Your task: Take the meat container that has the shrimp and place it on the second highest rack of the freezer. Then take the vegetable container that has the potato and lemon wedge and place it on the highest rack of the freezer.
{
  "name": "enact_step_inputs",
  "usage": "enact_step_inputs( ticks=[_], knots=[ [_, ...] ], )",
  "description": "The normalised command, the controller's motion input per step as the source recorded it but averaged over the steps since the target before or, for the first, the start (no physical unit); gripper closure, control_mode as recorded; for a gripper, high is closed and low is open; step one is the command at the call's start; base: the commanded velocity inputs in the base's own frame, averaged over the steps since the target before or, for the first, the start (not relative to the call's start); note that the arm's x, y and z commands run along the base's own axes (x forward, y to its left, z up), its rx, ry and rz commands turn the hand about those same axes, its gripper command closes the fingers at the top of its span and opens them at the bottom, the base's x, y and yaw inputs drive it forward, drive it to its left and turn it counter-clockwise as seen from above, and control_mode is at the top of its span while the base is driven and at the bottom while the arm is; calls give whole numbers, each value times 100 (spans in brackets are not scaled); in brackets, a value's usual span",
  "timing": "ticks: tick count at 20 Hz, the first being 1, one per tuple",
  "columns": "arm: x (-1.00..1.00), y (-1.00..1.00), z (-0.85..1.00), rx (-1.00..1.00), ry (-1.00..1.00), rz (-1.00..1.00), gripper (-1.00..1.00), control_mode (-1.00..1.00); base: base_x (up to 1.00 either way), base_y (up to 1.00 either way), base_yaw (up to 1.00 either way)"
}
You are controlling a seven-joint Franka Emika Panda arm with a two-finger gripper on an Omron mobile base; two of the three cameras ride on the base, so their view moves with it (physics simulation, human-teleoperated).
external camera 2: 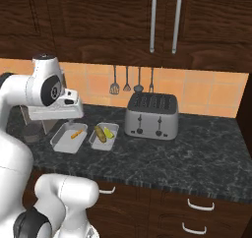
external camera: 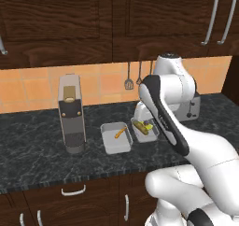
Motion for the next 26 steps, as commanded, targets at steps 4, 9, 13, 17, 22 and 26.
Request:
enact_step_inputs(
  ticks=[4, 9, 13, 17, 22, 26],
  knots=[
    [-34, 90, -48, -13, 11, 43, -100, -100, 0, 0, 0],
    [14, 54, -63, -7, 12, 35, -100, -100, 0, 0, 0],
    [75, 0, -57, -1, 5, 17, -100, -100, 0, 0, 0],
    [69, 16, -40, -1, 0, 9, -100, -100, 0, 0, 0],
    [54, 17, -47, -2, 0, 9, -100, -100, 0, 0, 0],
    [35, 0, -47, 0, -5, 15, -100, -100, 0, 0, 0]
  ],
)
